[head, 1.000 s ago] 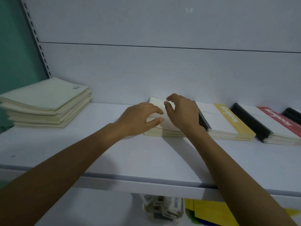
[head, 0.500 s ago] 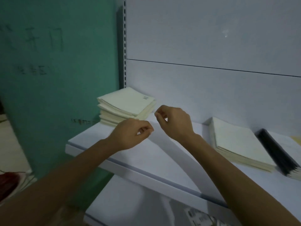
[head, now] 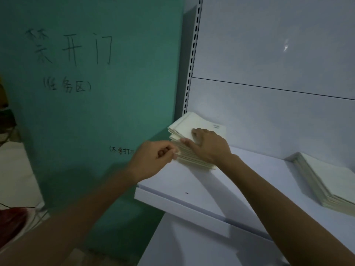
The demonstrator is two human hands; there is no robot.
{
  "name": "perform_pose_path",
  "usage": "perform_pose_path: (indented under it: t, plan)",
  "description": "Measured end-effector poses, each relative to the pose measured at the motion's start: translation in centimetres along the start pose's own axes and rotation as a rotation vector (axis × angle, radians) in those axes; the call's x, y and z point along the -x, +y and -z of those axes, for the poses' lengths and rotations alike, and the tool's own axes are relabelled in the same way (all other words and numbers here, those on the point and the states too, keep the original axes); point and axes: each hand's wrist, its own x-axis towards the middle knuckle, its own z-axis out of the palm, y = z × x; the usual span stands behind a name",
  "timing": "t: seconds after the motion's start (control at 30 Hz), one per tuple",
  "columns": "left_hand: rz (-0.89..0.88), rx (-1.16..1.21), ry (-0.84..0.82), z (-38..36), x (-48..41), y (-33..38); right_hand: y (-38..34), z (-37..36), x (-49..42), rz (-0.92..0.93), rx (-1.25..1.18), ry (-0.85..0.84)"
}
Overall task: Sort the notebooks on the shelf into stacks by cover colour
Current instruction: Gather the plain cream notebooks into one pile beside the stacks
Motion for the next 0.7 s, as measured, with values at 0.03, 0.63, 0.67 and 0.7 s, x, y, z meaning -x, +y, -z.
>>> perform_pose_path:
  t: [0.03, 0.63, 0.67, 0.7]
  plan:
    - [0.003, 0.013, 0.002, 0.3, -0.1, -0.5, 0.0, 0.4, 0.0, -0.021, -0.006, -0.018]
    - [-0.315, 0.122, 0.079, 0.3, -3.1, -1.2, -1.0, 2.7, 7.4, 0.242, 0.498, 0.539]
    - [-0.324, 0.123, 0.051, 0.3, -3.5, -0.7, -1.4, 3.4, 7.7, 0.302, 0.515, 0.618]
    - [-0.340, 0.120, 0.020, 0.2, -3.9, -0.3, -1.9, 4.2, 8.0, 0.364, 0.539, 0.689]
